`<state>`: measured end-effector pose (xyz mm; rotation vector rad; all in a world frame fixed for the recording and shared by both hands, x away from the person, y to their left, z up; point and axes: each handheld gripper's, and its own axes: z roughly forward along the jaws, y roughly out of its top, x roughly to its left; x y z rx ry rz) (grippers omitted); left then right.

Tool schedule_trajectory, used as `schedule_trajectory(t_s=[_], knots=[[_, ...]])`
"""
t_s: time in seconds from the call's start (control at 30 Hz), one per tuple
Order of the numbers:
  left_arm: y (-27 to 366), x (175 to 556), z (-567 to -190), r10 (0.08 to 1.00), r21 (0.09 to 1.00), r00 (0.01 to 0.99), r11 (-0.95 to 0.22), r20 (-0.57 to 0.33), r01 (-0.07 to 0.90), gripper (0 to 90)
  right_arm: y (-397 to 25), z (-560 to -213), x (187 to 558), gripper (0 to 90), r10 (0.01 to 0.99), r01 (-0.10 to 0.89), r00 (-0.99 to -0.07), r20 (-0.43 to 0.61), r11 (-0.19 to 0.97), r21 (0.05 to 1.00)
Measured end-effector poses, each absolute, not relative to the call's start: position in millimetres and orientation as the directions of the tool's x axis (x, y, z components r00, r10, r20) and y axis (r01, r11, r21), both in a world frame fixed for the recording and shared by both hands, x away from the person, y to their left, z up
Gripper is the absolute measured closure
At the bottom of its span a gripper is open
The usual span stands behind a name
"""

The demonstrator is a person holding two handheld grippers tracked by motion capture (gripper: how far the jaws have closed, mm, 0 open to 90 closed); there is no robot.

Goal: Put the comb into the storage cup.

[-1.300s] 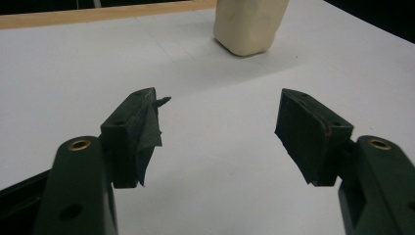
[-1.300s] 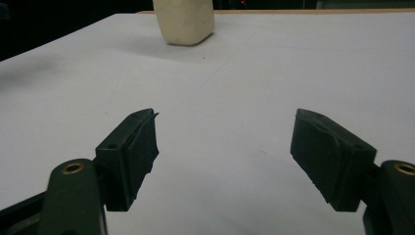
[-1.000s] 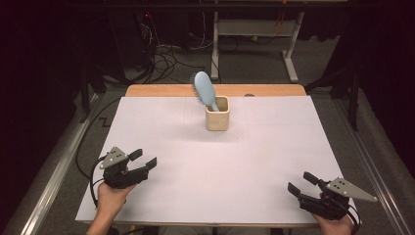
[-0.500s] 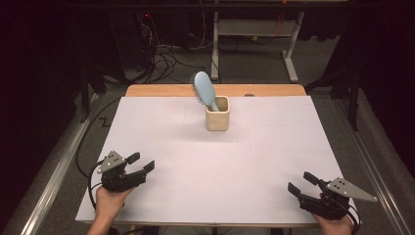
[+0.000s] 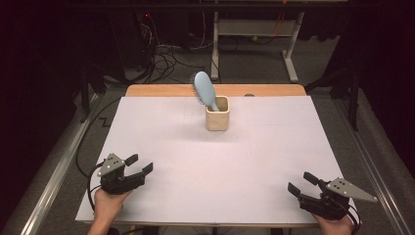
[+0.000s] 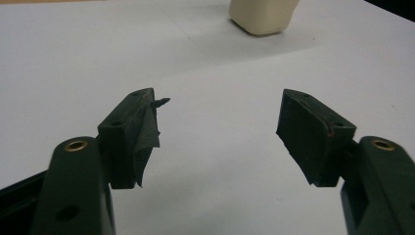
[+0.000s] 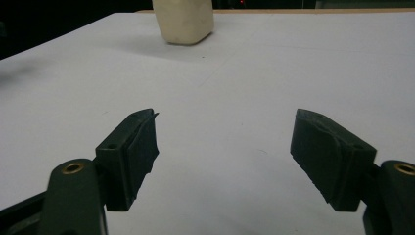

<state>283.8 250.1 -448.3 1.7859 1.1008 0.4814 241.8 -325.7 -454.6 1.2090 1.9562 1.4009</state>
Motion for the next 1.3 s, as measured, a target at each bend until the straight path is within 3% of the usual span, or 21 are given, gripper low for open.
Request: schedule_trajectory(t_s=[0.93, 1.3], knots=[[251, 279, -465, 0.848, 0.851, 0.499, -0.119, -0.182, 0.512, 32.4, -326, -455, 242, 26.3, 0.844, 0.397, -0.519, 0.131, 0.102, 0.912], [249, 276, -468, 0.865, 0.845, 0.478, -0.136, -0.153, 0.518, 32.5, -326, -455, 241, 26.3, 0.842, 0.398, -0.523, 0.134, 0.101, 0.912]])
